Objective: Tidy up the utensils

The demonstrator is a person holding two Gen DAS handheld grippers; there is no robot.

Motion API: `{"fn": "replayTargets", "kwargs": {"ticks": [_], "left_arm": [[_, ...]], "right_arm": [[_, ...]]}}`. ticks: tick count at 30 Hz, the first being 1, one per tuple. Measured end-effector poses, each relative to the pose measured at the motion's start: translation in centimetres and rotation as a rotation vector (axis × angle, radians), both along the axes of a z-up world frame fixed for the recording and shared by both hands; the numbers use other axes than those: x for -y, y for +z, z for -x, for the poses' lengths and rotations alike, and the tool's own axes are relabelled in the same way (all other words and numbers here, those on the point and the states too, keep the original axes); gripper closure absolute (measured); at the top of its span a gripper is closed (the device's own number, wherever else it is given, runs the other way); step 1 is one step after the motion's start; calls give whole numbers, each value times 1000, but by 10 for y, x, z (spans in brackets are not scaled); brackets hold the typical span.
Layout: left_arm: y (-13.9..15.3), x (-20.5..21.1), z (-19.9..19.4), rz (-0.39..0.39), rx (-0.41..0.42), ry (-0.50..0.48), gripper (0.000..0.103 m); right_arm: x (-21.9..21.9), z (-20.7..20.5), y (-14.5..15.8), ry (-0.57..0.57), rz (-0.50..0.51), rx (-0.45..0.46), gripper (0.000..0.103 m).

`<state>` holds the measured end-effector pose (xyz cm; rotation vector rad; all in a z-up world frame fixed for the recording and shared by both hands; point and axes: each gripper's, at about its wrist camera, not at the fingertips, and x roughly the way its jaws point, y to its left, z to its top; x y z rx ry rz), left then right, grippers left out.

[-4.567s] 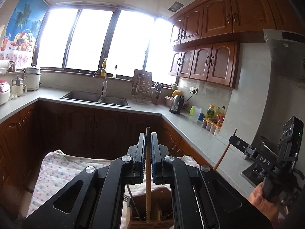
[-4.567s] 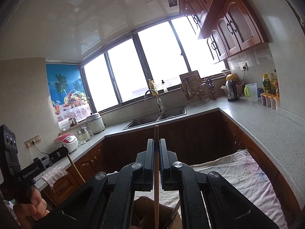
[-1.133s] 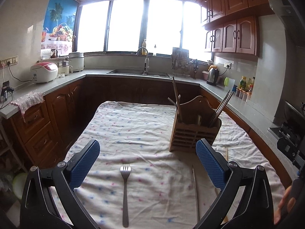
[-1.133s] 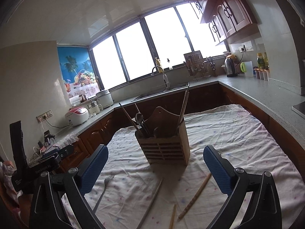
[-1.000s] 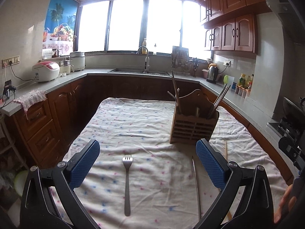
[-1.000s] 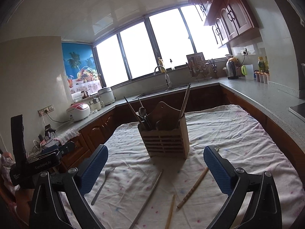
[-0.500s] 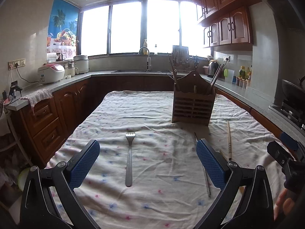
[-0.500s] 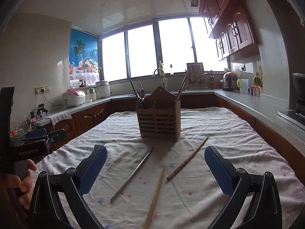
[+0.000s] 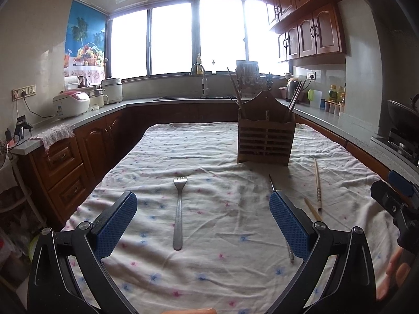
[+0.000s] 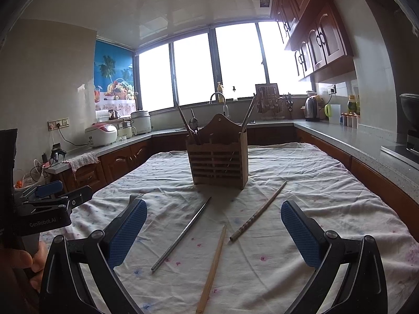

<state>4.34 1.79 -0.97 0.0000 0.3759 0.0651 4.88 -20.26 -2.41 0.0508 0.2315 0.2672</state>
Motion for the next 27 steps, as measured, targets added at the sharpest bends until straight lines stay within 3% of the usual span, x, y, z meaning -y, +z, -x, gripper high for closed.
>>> {"fn": "replayTargets", "kwargs": {"ticks": [27], "left_arm": [[0, 0, 0, -9, 3, -8, 0]], "right_arm": [[0, 1, -3, -2, -7, -1, 0]]}}
